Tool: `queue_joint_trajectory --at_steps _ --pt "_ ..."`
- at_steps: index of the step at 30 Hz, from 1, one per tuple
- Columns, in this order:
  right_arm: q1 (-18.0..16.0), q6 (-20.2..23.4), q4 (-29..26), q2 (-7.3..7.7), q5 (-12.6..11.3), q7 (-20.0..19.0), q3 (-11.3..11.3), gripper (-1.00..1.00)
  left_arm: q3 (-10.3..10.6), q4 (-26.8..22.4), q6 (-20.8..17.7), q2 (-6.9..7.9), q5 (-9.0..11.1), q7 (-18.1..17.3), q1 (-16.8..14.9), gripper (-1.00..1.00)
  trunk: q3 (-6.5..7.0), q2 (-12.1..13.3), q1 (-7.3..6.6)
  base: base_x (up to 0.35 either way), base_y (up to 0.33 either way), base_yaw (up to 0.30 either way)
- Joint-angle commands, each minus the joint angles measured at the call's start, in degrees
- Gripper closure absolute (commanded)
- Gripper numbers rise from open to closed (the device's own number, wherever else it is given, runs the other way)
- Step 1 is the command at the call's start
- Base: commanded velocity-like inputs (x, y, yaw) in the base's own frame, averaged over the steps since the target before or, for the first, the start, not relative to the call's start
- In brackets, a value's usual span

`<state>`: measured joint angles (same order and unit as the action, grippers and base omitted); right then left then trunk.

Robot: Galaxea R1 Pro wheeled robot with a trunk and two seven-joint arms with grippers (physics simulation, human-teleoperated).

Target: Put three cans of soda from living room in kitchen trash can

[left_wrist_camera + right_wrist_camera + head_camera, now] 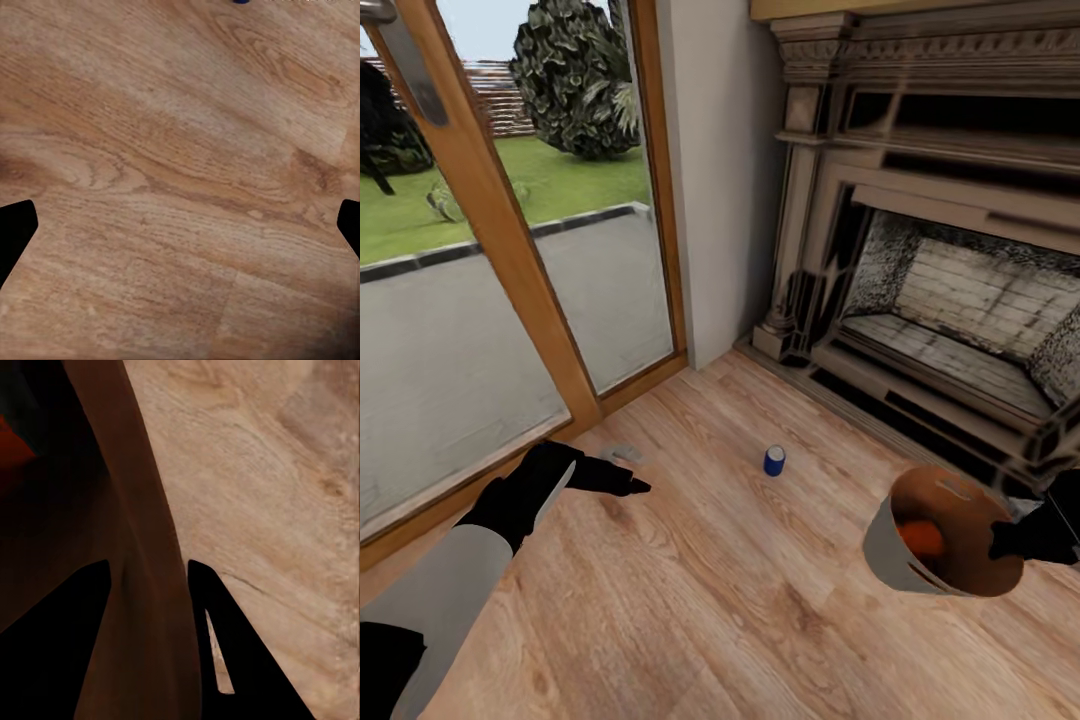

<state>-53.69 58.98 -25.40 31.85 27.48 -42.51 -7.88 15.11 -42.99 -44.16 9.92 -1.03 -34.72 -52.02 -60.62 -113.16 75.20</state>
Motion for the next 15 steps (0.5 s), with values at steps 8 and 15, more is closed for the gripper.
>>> queue_joint_trajectory --at_steps 8,15 --pt "0.02 1.02 1.16 0.6 -2.39 -4.17 10.36 1.0 0.19 0.04 -0.83 -0.1 -0.01 0.66 -0.01 -1.0 -0.01 0.0 0.0 0.255 -0.108 0.0" --pt "-0.15 1.02 1.14 0.38 -2.41 -11.33 24.06 1.0 0.41 0.09 -0.92 -3.74 -0.08 8.57 -0.01 -1.0 -0.01 0.0 0.0 0.247 -0.025 0.0"
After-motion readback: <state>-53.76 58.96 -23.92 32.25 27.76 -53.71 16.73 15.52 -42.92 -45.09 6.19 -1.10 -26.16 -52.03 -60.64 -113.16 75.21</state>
